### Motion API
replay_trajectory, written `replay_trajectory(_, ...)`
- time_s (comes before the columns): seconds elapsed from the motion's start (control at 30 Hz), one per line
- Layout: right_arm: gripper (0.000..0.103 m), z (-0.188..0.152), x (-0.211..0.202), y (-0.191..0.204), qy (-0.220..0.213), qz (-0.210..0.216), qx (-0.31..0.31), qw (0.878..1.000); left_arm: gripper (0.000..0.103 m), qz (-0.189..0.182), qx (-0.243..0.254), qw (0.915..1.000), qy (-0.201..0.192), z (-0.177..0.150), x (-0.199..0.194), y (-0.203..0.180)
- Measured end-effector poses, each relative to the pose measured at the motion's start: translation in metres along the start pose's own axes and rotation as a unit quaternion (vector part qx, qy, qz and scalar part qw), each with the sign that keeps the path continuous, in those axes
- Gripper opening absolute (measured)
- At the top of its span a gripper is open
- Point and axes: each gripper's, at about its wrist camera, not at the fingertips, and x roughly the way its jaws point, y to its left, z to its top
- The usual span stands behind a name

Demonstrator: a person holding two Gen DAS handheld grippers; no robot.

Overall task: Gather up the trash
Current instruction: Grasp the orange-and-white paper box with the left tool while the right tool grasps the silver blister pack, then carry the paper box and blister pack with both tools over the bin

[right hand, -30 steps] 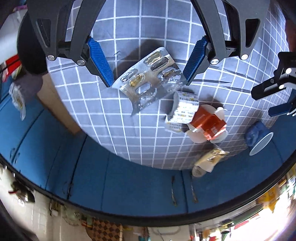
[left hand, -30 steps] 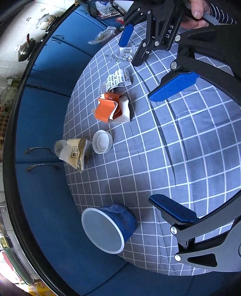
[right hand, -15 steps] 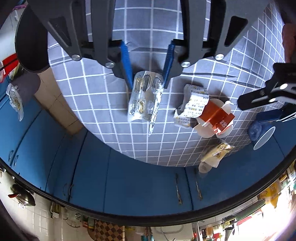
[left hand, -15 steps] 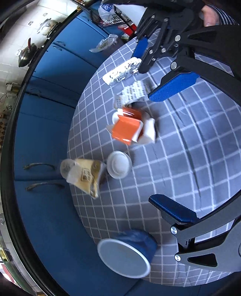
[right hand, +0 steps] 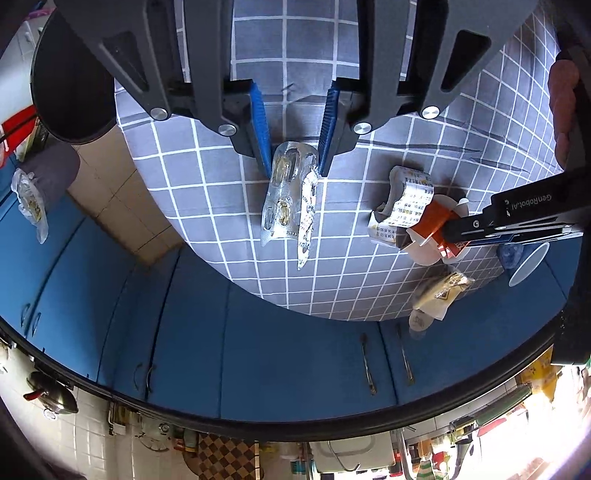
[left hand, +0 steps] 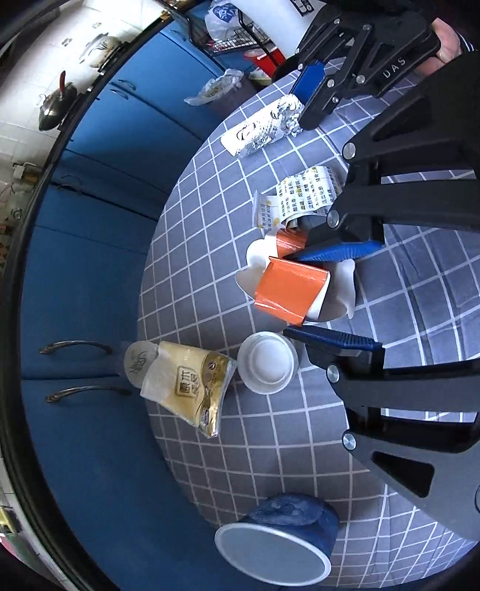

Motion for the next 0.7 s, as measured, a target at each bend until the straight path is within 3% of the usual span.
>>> replay_trajectory(0.7,0.023,-0.017,-0.060,0.012,-0.023,-0.011,-0.040,0.999,0.031,0.010,0.030,0.9991,-0.029,-0.031,-0.052,-0.007)
